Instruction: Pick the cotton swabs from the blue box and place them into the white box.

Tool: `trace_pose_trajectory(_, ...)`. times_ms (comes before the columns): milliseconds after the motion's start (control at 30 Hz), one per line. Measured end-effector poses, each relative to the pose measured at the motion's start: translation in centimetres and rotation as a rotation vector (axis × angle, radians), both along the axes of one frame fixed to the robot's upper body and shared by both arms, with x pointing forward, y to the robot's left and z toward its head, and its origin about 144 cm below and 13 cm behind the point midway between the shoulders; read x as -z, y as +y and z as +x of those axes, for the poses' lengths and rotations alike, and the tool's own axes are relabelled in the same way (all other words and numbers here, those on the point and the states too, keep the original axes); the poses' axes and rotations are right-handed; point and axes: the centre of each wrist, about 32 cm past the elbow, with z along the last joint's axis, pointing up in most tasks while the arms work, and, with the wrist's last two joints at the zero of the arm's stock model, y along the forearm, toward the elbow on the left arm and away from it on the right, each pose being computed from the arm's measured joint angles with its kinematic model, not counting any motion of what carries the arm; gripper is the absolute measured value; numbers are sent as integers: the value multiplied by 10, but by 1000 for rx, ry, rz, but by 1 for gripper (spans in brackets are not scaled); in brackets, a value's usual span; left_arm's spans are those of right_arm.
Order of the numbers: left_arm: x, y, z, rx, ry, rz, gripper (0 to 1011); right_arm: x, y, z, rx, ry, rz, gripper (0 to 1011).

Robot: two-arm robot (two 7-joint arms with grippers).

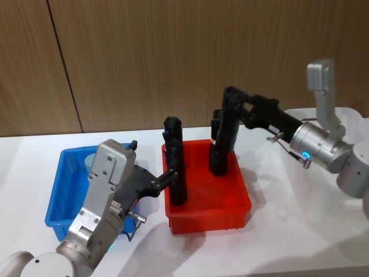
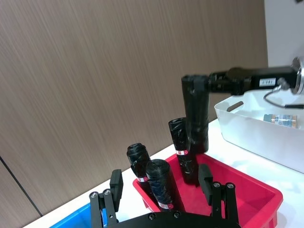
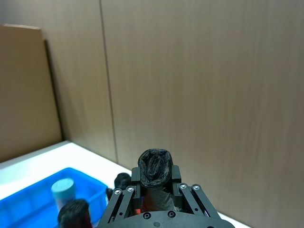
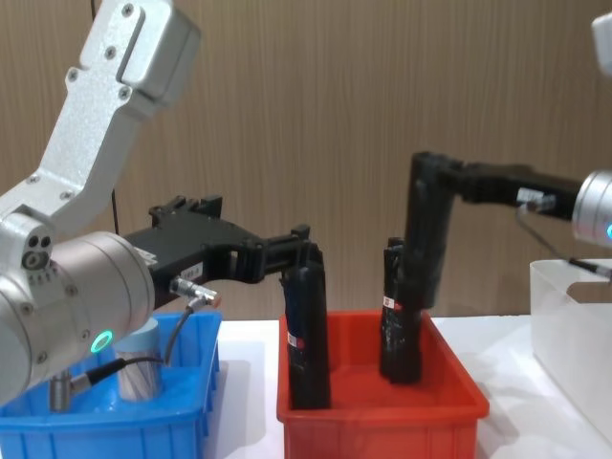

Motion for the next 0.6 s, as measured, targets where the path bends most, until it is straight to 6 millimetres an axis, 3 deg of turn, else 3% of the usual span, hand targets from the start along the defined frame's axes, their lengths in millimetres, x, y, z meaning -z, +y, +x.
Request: trace_pose_trajectory(600,0,0,0,0,0,0,1004,-40,-14,-43,226,-65,37,316)
